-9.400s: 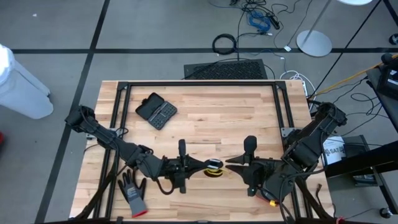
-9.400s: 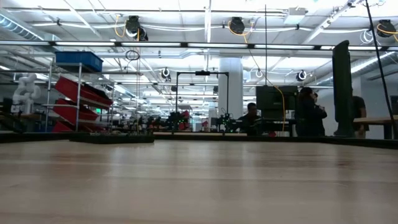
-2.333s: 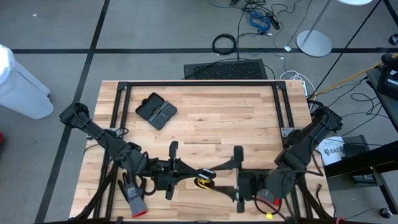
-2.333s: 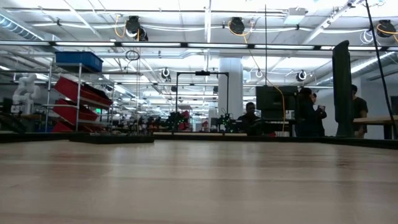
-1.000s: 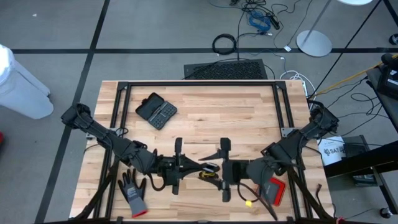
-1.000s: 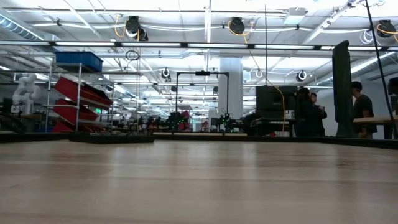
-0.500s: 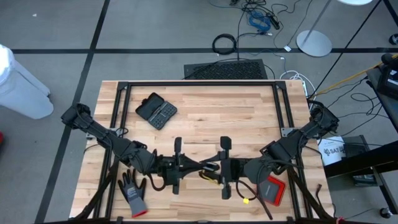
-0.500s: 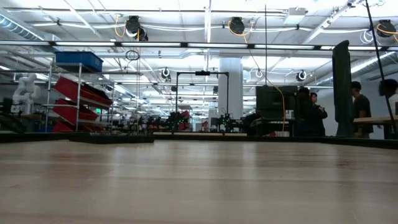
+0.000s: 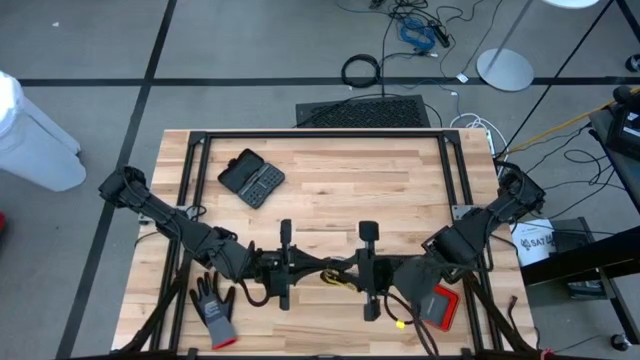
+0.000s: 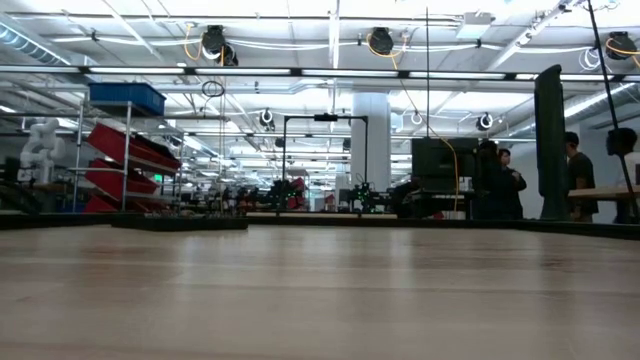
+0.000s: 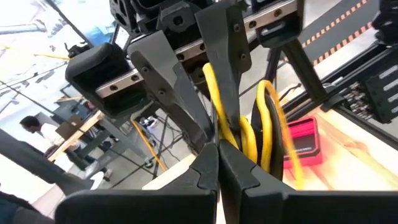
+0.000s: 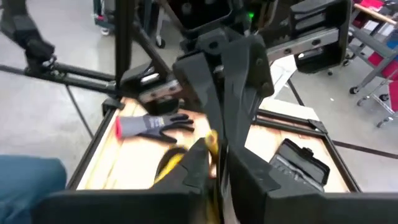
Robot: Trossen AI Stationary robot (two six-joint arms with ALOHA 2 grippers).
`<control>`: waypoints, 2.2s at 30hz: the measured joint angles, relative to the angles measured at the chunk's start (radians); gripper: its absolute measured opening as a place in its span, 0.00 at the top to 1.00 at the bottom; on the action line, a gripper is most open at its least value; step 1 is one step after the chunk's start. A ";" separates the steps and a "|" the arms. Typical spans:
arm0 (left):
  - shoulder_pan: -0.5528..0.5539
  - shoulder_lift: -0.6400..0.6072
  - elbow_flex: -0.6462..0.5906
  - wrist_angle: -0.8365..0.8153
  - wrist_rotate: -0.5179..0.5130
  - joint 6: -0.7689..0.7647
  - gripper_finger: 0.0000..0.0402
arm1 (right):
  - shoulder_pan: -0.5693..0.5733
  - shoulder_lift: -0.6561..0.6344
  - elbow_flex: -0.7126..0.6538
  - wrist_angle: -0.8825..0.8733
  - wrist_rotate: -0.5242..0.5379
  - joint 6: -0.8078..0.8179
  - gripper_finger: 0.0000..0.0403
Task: Coil cords
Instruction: Coil the yellow wire onto the spool
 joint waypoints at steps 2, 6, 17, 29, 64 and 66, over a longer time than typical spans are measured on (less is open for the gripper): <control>-0.003 0.000 0.000 0.003 0.007 0.001 1.00 | 0.010 0.000 0.003 -0.005 0.003 0.000 0.85; -0.004 0.000 0.000 0.002 0.007 0.002 1.00 | 0.011 0.000 0.005 -0.022 0.013 0.019 0.79; -0.003 0.000 0.000 0.006 0.006 0.001 1.00 | 0.007 0.000 0.005 -0.027 0.022 0.027 0.75; -0.003 0.000 0.000 0.023 0.006 -0.001 1.00 | 0.003 0.001 0.005 0.002 0.018 0.027 0.70; -0.006 0.000 0.000 0.053 -0.076 -0.047 0.63 | -0.011 0.002 0.005 0.007 0.026 -0.039 1.00; -0.007 0.000 0.000 0.061 -0.112 -0.050 0.57 | -0.012 0.002 0.005 0.007 0.038 -0.044 1.00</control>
